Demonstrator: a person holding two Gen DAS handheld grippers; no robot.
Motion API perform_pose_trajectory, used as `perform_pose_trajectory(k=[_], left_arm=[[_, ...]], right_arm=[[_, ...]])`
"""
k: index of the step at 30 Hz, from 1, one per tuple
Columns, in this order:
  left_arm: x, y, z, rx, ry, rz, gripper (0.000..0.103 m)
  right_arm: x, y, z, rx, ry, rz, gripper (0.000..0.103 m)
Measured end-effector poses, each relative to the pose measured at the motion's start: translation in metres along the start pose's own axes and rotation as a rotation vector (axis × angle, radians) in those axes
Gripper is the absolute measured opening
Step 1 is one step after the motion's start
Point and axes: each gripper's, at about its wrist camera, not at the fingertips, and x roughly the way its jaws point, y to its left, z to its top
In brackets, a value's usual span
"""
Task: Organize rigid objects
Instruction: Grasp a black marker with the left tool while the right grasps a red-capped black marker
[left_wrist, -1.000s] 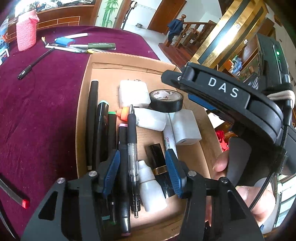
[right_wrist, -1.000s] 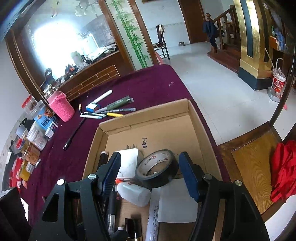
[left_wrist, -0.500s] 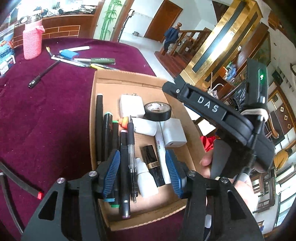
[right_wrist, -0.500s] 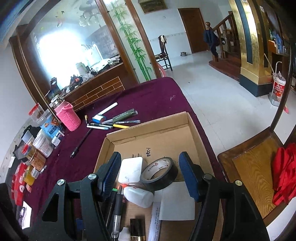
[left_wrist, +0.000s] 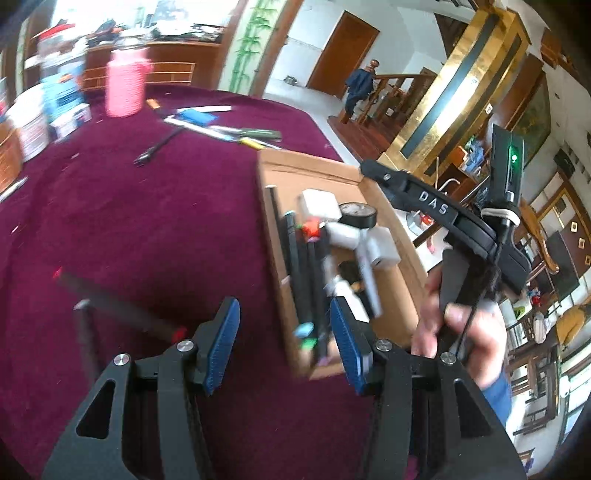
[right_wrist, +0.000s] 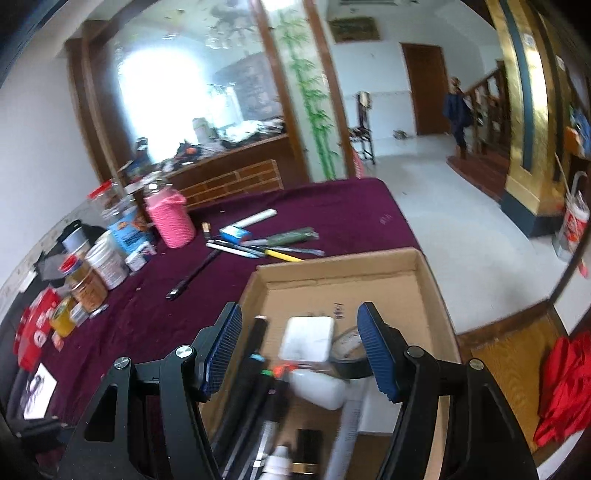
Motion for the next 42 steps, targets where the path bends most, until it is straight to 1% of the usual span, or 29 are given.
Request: perform_pose_trajectory(k=[1, 3, 4, 6, 9, 11, 14, 15, 16, 17, 18, 20, 21, 23, 26, 29, 30, 32, 33, 34, 35, 36, 38, 40, 42], left_arm=[[-0.008, 0.008, -0.005, -0.005, -0.004, 0.013, 0.049], [-0.018, 0.029, -0.014, -0.013, 0.017, 0.106, 0.049], [-0.022, 0.043, -0.019, -0.036, 0.028, 0.133, 0.049], [-0.025, 0.066, -0.025, -0.091, 0.052, 0.147, 0.049], [-0.017, 0.096, -0.03, -0.149, 0.097, 0.206, 0.049], [-0.007, 0.107, -0.033, -0.181, 0.124, 0.219, 0.049], [0.006, 0.111, -0.039, -0.199, 0.148, 0.253, 0.049], [0.01, 0.109, -0.041, -0.186, 0.154, 0.266, 0.047], [0.012, 0.107, -0.041, -0.178, 0.151, 0.277, 0.031], [0.013, 0.104, -0.042, -0.159, 0.142, 0.3, 0.019], [0.014, 0.105, -0.042, -0.152, 0.147, 0.301, 0.013], [0.014, 0.108, -0.044, -0.15, 0.145, 0.293, 0.012], [0.013, 0.111, -0.044, -0.143, 0.139, 0.301, 0.012], [0.005, 0.12, -0.048, -0.144, 0.128, 0.308, 0.012], [-0.011, 0.145, -0.053, -0.171, 0.096, 0.321, 0.013], [-0.021, 0.163, -0.053, -0.179, 0.062, 0.355, 0.013], [-0.022, 0.168, -0.054, -0.189, 0.054, 0.343, 0.013], [-0.021, 0.171, -0.054, -0.189, 0.04, 0.324, 0.013], [-0.02, 0.169, -0.055, -0.177, 0.034, 0.327, 0.013], [-0.019, 0.168, -0.056, -0.16, 0.026, 0.329, 0.013], [-0.02, 0.167, -0.058, -0.15, 0.014, 0.328, 0.013], [-0.022, 0.166, -0.059, -0.145, 0.006, 0.326, 0.013], [-0.024, 0.167, -0.062, -0.135, -0.015, 0.323, 0.013], [-0.024, 0.168, -0.061, -0.133, -0.027, 0.32, 0.013], [-0.024, 0.169, -0.06, -0.13, -0.032, 0.315, 0.013]], right_arm=[[-0.002, 0.005, -0.001, -0.015, -0.008, 0.01, 0.06], [-0.005, 0.017, -0.003, -0.052, -0.023, 0.036, 0.06], [-0.007, 0.023, -0.003, -0.077, -0.031, 0.051, 0.06], [-0.011, 0.033, -0.005, -0.11, -0.048, 0.07, 0.06], [-0.01, 0.039, -0.007, -0.109, -0.04, 0.105, 0.06], [-0.008, 0.04, -0.009, -0.103, -0.033, 0.117, 0.06], [-0.007, 0.042, -0.012, -0.115, -0.03, 0.112, 0.06], [-0.007, 0.042, -0.012, -0.117, -0.033, 0.114, 0.06], [-0.008, 0.043, -0.012, -0.12, -0.035, 0.118, 0.06], [-0.009, 0.044, -0.012, -0.124, -0.037, 0.122, 0.06], [-0.01, 0.046, -0.013, -0.133, -0.039, 0.127, 0.06], [-0.01, 0.051, -0.015, -0.151, -0.036, 0.141, 0.06], [-0.008, 0.057, -0.017, -0.177, -0.024, 0.157, 0.06], [-0.005, 0.067, -0.022, -0.22, 0.008, 0.183, 0.06], [0.005, 0.093, -0.037, -0.28, 0.156, 0.311, 0.06], [0.01, 0.119, -0.05, -0.294, 0.254, 0.41, 0.06], [0.015, 0.132, -0.054, -0.293, 0.305, 0.434, 0.06], [0.021, 0.15, -0.062, -0.314, 0.361, 0.439, 0.06], [0.027, 0.163, -0.068, -0.353, 0.398, 0.428, 0.06], [0.031, 0.172, -0.072, -0.385, 0.417, 0.41, 0.059], [0.038, 0.182, -0.076, -0.423, 0.435, 0.373, 0.055], [0.043, 0.187, -0.081, -0.437, 0.445, 0.344, 0.054], [0.053, 0.195, -0.084, -0.448, 0.474, 0.34, 0.046], [0.064, 0.205, -0.089, -0.482, 0.487, 0.325, 0.042], [0.075, 0.214, -0.095, -0.508, 0.506, 0.304, 0.041]])
